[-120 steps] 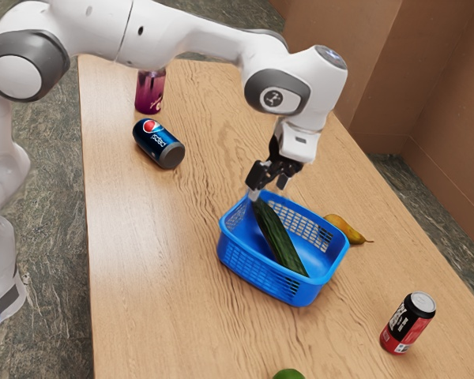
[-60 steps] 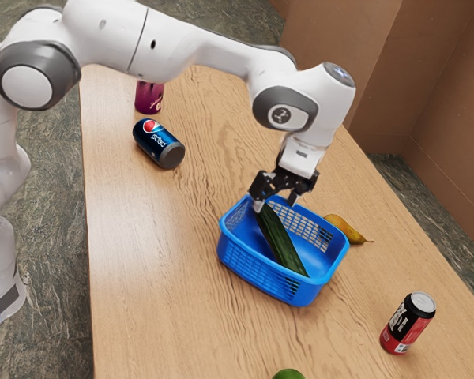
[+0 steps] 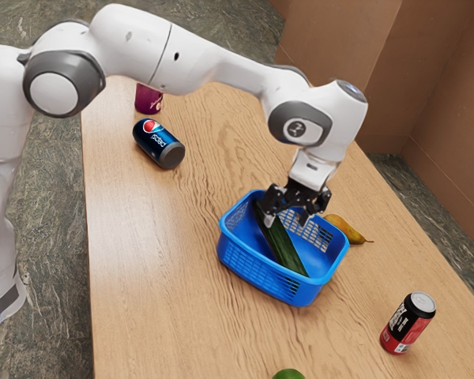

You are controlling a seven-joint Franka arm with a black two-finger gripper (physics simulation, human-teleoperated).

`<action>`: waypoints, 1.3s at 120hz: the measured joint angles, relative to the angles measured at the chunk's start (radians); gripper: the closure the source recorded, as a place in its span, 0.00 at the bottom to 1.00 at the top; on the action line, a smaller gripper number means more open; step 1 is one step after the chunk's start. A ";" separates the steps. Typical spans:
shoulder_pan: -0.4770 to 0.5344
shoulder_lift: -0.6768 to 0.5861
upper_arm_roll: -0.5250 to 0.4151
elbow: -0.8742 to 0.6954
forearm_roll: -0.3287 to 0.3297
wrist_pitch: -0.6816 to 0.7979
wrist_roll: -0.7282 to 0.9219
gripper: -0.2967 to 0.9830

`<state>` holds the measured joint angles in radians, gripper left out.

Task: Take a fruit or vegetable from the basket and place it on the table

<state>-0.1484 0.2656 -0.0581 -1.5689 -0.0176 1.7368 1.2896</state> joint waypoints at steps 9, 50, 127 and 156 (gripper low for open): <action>0.000 0.001 -0.006 0.002 -0.008 0.000 0.010 0.24; -0.007 -0.010 0.004 -0.021 -0.045 0.000 0.041 0.23; -0.001 -0.001 0.008 -0.030 -0.090 0.000 -0.132 0.23; -0.006 -0.002 0.010 -0.057 -0.090 0.000 -0.191 0.23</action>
<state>-0.1540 0.2634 -0.0478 -1.6262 -0.1078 1.7366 1.0987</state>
